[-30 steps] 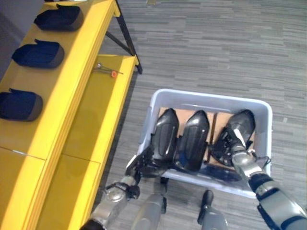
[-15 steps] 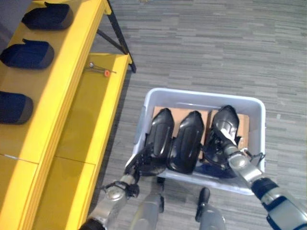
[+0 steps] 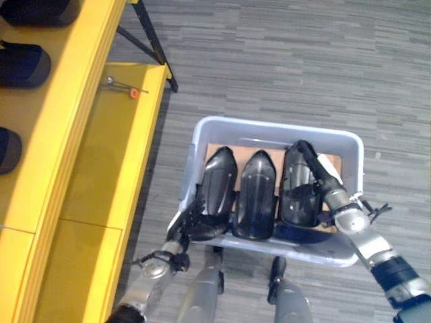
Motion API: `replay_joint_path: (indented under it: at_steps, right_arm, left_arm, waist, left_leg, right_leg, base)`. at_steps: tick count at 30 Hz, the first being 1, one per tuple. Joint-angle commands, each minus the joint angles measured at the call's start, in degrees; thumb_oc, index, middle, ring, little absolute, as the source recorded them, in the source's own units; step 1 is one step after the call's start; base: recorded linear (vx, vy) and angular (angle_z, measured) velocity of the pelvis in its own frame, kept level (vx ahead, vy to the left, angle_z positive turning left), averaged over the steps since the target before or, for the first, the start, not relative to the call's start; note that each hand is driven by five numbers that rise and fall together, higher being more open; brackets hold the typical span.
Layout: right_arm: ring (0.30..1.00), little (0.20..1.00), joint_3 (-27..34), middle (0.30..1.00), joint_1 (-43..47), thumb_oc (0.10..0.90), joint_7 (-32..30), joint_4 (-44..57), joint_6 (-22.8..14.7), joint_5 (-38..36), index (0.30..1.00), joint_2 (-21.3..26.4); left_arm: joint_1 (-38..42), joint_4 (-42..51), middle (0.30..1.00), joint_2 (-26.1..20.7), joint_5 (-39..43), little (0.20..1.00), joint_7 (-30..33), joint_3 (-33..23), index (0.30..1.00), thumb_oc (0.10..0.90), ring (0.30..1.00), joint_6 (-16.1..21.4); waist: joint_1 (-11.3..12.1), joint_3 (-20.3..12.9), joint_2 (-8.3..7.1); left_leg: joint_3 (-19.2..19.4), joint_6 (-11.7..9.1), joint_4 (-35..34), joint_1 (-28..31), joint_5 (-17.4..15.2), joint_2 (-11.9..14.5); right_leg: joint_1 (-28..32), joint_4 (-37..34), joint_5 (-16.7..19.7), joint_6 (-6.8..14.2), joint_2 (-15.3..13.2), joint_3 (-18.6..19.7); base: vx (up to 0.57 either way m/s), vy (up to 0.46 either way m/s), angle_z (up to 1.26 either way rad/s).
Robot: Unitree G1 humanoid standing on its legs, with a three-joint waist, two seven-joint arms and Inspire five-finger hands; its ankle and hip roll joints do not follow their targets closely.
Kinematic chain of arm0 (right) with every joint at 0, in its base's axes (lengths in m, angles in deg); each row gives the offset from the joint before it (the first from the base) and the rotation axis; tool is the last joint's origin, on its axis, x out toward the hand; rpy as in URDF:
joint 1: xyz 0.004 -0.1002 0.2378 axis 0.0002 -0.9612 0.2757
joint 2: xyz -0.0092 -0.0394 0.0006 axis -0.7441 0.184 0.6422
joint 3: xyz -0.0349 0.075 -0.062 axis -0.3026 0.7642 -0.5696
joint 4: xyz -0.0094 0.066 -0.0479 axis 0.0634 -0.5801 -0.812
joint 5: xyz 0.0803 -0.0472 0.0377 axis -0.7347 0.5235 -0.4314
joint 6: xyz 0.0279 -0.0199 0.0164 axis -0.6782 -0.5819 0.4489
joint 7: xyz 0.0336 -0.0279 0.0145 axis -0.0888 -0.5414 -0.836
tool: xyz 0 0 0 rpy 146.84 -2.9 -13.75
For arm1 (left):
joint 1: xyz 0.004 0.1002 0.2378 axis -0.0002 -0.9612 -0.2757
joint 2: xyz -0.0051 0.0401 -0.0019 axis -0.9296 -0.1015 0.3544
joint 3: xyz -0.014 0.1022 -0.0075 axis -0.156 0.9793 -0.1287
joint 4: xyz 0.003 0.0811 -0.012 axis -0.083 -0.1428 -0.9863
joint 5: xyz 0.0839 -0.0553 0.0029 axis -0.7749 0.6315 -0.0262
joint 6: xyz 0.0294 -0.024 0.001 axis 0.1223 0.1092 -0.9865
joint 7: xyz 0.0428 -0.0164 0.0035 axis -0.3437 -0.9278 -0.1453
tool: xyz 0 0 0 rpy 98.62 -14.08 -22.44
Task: Move parts from the plastic box to the shelf.
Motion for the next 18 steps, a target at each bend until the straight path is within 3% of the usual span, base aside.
replay_joint_path:
  at_steps: [1, 18]
  right_arm:
    - [1.000, 1.000, 3.4, 1.000, 4.7, 0.900, -3.8, 6.6, -5.4, 3.9, 1.000, 2.7]
    - [1.000, 1.000, 7.2, 1.000, -9.2, 0.900, -0.1, 18.7, -7.0, 7.6, 1.000, 2.5]
  left_arm:
    - [-0.2, 5.2, 1.000, -1.9, -1.8, 1.000, -0.2, -1.5, 1.000, 0.900, 1.000, 4.3]
    - [-1.5, 5.4, 1.000, -0.9, -3.2, 1.000, 0.2, -3.9, 1.000, 0.900, 1.000, 4.2]
  waist:
    - [1.0, -2.6, -1.95]
    - [-0.8, -2.3, -3.22]
  left_leg:
    - [0.7, -1.3, 7.9, 0.4, -8.3, 3.4]
    - [0.8, -1.4, 8.4, 0.0, -8.5, 3.6]
  right_leg:
    - [-2.8, -0.1, 6.7, 1.2, -5.7, 1.2]
    - [-3.4, 0.5, 6.6, 1.3, -5.4, 1.7]
  base:
    - [0.00, 0.000, 0.00]
    - [0.00, 0.000, 0.00]
